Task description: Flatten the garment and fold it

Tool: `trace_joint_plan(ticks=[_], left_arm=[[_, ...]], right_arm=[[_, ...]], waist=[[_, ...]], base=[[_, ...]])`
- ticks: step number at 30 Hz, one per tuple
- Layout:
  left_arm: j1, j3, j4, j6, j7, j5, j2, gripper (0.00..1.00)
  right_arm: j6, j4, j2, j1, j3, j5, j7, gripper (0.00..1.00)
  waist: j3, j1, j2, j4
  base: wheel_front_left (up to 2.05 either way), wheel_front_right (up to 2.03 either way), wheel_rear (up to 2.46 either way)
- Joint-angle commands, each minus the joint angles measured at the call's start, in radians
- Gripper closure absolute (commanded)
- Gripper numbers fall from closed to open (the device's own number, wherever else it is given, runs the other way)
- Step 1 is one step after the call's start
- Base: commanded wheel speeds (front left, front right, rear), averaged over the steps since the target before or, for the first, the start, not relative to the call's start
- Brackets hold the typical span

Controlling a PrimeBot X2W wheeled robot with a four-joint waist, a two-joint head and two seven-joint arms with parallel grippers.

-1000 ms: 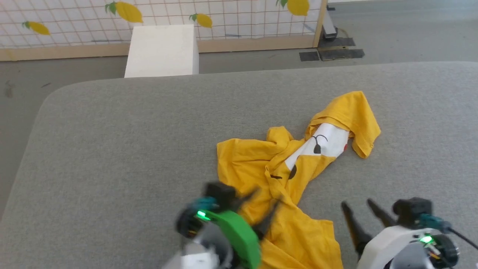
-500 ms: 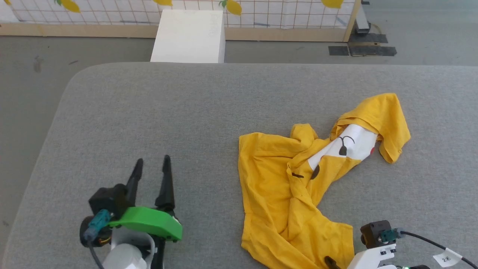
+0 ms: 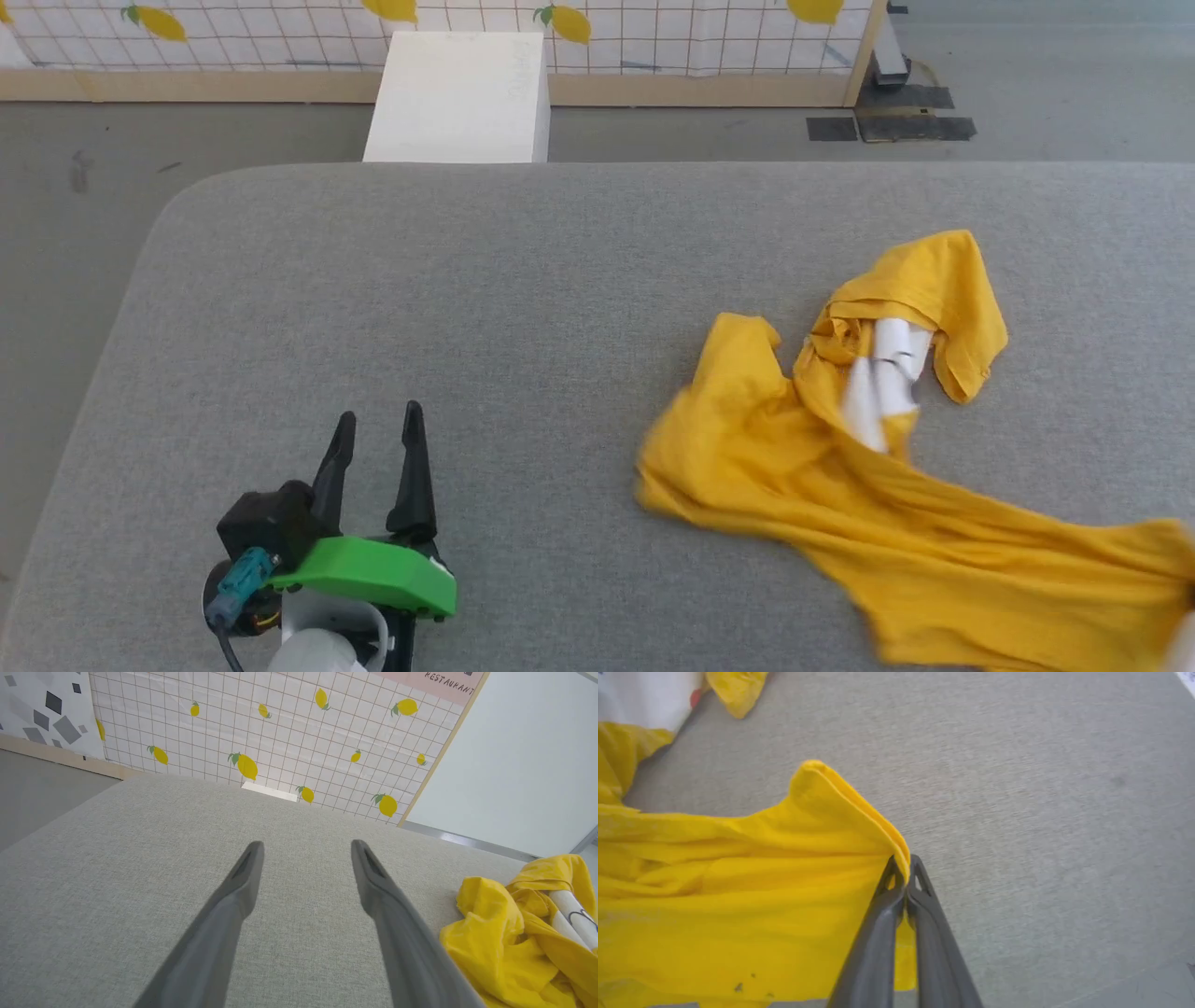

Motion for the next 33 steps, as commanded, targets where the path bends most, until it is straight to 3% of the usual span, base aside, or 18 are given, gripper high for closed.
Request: trace_joint_plan(ticks=[1, 6, 7, 9, 15, 21, 29, 33], left_arm=[[0.006, 0.002, 0.009, -0.011, -0.005, 0.016, -0.008, 0.00], [-0.002, -0.005, 0.037, -0.035, -0.005, 0.025, -0.022, 0.00], [-0.008, -0.012, 0.051, -0.045, -0.005, 0.027, -0.026, 0.00], [-0.019, -0.030, 0.070, -0.057, -0.005, 0.030, -0.030, 0.00], [-0.134, -0.158, 0.162, -0.121, 0.073, 0.023, -0.054, 0.00], [-0.265, -0.275, 0.286, -0.147, 0.202, -0.018, -0.067, 0.00], [-0.477, -0.335, 0.476, -0.067, 0.296, -0.107, -0.069, 0.00], [-0.557, -0.386, 0.585, -0.035, 0.394, -0.158, -0.069, 0.00]], right_arm=[[-0.002, 0.016, -0.002, -0.030, -0.076, -0.024, -0.026, 1.00], [-0.002, 0.110, -0.002, -0.057, -0.224, -0.052, -0.086, 1.00], [-0.002, 0.135, -0.002, -0.061, -0.225, -0.051, -0.124, 0.80], [-0.002, 0.151, -0.002, -0.056, -0.193, -0.040, -0.166, 0.00], [-0.002, 0.158, -0.002, -0.047, -0.038, 0.018, -0.349, 0.00], [-0.002, 0.145, -0.002, -0.052, 0.075, 0.039, -0.414, 0.00], [-0.002, 0.125, -0.002, -0.064, 0.172, 0.064, -0.417, 0.00], [-0.002, 0.121, -0.002, -0.071, 0.204, 0.072, -0.416, 0.00]], waist=[[-0.003, 0.0000, -0.0001, -0.006], [-0.010, 0.0000, -0.0001, -0.018], [-0.012, 0.0000, -0.0001, -0.026], [-0.014, 0.0000, -0.0001, -0.036], [-0.010, 0.0000, -0.0001, -0.104], [0.000, 0.0000, -0.0001, -0.171], [0.036, 0.0000, -0.0001, -0.237], [0.056, 0.0000, -0.0001, -0.260]], base=[[0.00, 0.00, 0.00], [0.00, 0.00, 0.00], [0.00, 0.00, 0.00], [0.00, 0.00, 0.00], [0.00, 0.00, 0.00], [0.00, 0.00, 0.00], [0.00, 0.00, 0.00], [0.00, 0.00, 0.00]])
